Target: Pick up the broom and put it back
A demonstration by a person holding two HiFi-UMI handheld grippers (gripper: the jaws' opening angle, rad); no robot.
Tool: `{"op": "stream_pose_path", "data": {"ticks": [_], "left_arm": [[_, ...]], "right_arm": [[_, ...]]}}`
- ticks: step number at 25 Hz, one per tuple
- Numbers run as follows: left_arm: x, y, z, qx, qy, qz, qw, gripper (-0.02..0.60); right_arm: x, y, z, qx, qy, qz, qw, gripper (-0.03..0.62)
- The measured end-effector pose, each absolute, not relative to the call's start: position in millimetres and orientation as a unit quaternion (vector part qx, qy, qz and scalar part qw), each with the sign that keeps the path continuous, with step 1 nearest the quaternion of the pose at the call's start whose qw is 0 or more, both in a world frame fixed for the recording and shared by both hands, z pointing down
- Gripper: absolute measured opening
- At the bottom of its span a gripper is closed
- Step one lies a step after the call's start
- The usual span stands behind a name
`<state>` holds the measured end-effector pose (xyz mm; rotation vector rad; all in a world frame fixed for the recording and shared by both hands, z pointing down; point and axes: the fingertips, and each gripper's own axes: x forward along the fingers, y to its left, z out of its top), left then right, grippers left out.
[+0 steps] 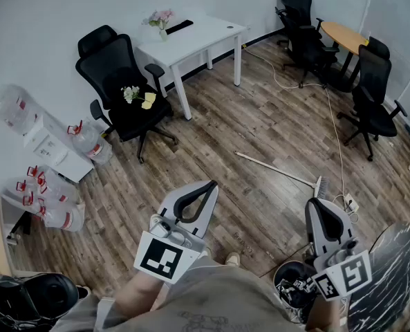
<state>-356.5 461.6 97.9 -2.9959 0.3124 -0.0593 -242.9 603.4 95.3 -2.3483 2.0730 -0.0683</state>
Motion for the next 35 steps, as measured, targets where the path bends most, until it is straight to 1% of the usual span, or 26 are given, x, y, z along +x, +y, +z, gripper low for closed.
{"op": "stream_pose_path", "data": {"ticks": [4,14,17,19,27,35], "left_arm": [[-357,458,99,-0.992,0.104,-0.025,0.064,0.015],[-345,464,102,-0.993,0.1,-0.027,0.063,0.017],[-342,469,104,-0.992,0.099,-0.029,0.066,0.017],[-339,471,105,-0.992,0.099,-0.029,0.067,0.017],[-330,455,104,-0.991,0.114,-0.022,0.071,0.017],[-298,424,115,-0.991,0.11,-0.022,0.077,0.017]], "right_arm": [[-239,603,93,-0.754,0.656,-0.026,0.018,0.032],[-234,614,97,-0.75,0.661,-0.028,0.019,0.031],[-230,622,94,-0.747,0.662,-0.025,0.047,0.034],[-223,627,93,-0.754,0.654,-0.028,0.057,0.192],[-201,629,95,-0.761,0.647,-0.024,0.036,0.19],[-173,596,110,-0.762,0.647,-0.021,0.016,0.189]]}}
